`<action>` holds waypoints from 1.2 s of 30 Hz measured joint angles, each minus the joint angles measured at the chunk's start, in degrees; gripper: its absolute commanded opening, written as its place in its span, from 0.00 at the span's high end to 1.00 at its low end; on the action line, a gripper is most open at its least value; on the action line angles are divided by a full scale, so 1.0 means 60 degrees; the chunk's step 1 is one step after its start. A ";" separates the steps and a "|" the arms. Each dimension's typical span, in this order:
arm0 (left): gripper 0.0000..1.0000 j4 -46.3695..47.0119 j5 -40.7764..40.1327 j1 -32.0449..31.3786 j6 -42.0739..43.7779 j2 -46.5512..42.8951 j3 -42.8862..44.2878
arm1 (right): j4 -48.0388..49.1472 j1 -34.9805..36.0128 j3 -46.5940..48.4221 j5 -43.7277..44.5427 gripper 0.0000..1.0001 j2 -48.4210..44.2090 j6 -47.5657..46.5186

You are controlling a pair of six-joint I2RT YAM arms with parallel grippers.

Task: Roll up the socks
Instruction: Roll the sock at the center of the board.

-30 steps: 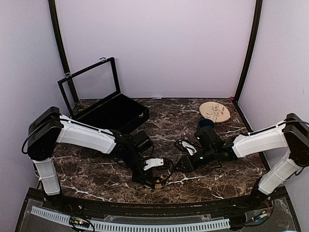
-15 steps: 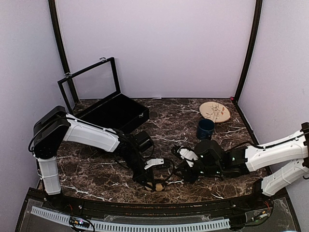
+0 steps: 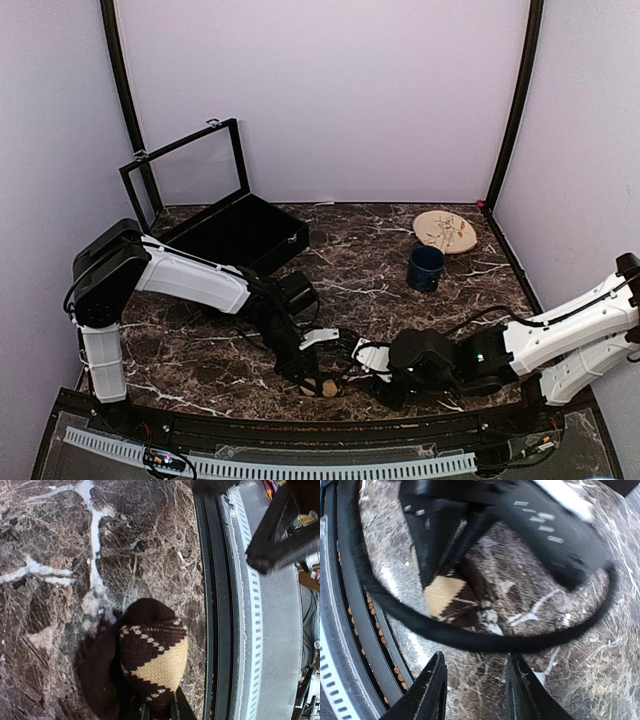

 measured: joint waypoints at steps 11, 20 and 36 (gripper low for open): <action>0.91 -0.0171 0.0248 0.0044 0.0000 0.0131 0.0091 | -0.0033 0.1177 0.0863 0.0834 0.60 0.1577 -0.1133; 0.91 -0.0251 0.0375 0.0047 0.0000 0.0178 0.0102 | -0.0120 0.1515 0.1446 0.1290 0.57 0.2419 -0.2069; 0.91 -0.0284 0.0561 0.0066 0.0004 0.0277 0.0171 | -0.0193 0.1537 0.1818 0.2189 0.47 0.3541 -0.3206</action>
